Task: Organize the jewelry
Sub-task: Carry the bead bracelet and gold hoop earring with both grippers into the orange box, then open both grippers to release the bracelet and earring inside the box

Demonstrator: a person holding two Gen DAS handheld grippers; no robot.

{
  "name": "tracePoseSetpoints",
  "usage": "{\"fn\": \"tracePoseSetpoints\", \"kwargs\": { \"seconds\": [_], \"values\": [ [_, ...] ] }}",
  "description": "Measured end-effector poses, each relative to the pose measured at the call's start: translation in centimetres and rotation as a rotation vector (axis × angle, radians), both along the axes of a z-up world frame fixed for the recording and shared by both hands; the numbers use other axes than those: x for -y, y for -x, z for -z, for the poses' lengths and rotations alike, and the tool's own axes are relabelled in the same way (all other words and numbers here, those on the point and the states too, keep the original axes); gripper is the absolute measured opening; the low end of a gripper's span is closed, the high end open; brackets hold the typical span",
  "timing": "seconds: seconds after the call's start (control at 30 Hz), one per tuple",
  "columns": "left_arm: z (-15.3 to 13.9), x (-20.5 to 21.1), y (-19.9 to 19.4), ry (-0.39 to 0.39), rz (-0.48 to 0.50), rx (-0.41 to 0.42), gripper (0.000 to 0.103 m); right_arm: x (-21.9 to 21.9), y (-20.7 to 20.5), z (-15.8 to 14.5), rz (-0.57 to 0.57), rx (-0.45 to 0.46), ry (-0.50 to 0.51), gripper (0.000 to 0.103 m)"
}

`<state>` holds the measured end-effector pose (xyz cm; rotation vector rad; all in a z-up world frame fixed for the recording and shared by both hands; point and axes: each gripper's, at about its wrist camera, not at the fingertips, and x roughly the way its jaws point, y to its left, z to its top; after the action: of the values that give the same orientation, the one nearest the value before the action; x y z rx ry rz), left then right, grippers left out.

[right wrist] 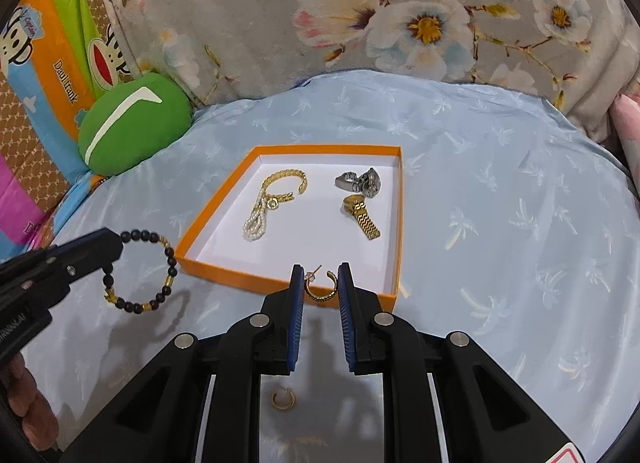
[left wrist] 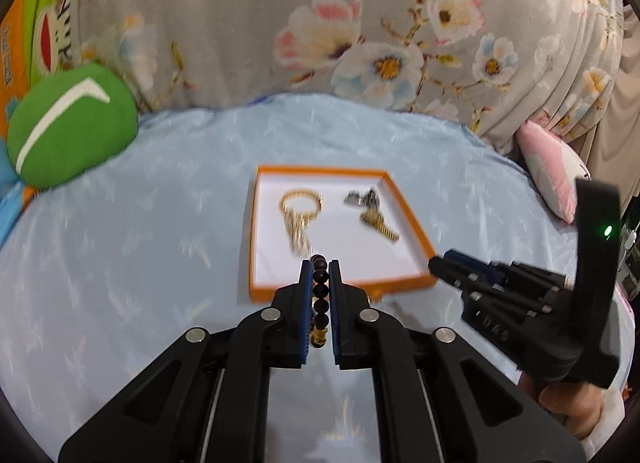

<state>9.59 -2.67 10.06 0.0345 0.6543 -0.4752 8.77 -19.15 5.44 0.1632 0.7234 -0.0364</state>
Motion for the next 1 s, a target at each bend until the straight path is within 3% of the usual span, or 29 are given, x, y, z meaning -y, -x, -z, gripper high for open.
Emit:
{"fn": "tracePoseSetpoints", "kwargs": {
  "seconds": [0.17,0.4,0.7,1.0],
  "values": [
    [-1.7,1.2,-3.5,0.047,-0.003,0.031,0.007,1.0,-2.9,-0.2,0.009,0.009,-0.025,0.016],
    [1.2,2.9,-8.9,0.151,0.019,-0.094,0.007,1.2,-6.1,1.6,-0.001,-0.031,-0.021,0.016],
    [7.4,2.0,-10.5,0.070,-0.059,-0.192,0.007,1.0,-7.0,4.7,-0.008,-0.096,-0.020,0.016],
    [9.3,1.0,-9.8,0.011,-0.079,-0.214,0.007,1.1,-7.1,5.5,0.001,-0.108,-0.007,0.016]
  ]
}}
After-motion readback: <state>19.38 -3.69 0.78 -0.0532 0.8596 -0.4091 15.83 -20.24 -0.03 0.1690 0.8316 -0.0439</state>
